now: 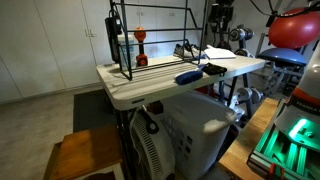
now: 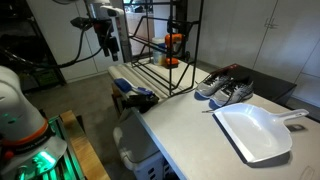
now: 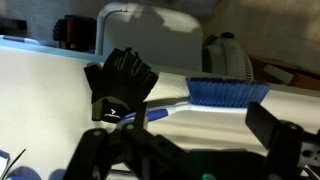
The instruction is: Put the brush upright
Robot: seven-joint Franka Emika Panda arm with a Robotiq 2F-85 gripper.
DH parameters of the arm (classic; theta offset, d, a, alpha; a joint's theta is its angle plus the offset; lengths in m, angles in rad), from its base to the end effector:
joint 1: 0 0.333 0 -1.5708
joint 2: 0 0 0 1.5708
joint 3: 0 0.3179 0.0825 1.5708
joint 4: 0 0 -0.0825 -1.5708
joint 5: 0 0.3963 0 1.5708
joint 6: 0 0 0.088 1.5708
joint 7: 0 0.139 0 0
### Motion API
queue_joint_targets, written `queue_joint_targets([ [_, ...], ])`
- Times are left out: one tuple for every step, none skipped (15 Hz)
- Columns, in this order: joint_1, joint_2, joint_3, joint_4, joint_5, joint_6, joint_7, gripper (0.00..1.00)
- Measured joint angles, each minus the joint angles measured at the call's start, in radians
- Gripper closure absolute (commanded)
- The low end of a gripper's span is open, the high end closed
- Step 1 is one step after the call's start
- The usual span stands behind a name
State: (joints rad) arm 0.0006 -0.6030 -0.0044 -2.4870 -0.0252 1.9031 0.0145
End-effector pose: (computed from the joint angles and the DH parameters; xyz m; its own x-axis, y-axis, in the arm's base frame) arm 0.3807 -0.0041 0.4607 0.9998 -0.0093 0.0193 -0.0098 -0.9997 0.0212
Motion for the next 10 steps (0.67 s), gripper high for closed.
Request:
queue_joint_targets([
  [0.0, 0.0, 0.0, 0.0, 0.0, 0.0, 0.0, 0.0],
  [0.0, 0.0, 0.0, 0.0, 0.0, 0.0, 0.0, 0.0],
  [0.0, 0.0, 0.0, 0.0, 0.0, 0.0, 0.0, 0.0],
  [0.0, 0.0, 0.0, 0.0, 0.0, 0.0, 0.0, 0.0],
  [0.0, 0.0, 0.0, 0.0, 0.0, 0.0, 0.0, 0.0],
  [0.0, 0.0, 0.0, 0.0, 0.0, 0.0, 0.0, 0.0],
  [0.0, 0.0, 0.0, 0.0, 0.0, 0.0, 0.0, 0.0],
  [-0.001, 0.002, -0.001, 0.001, 0.0, 0.0, 0.004, 0.0],
  [-0.004, 0.01, -0.003, 0.002, 0.006, 0.0, 0.021, 0.0],
  [-0.01, 0.024, -0.004, 0.002, 0.013, 0.0, 0.048, 0.0],
])
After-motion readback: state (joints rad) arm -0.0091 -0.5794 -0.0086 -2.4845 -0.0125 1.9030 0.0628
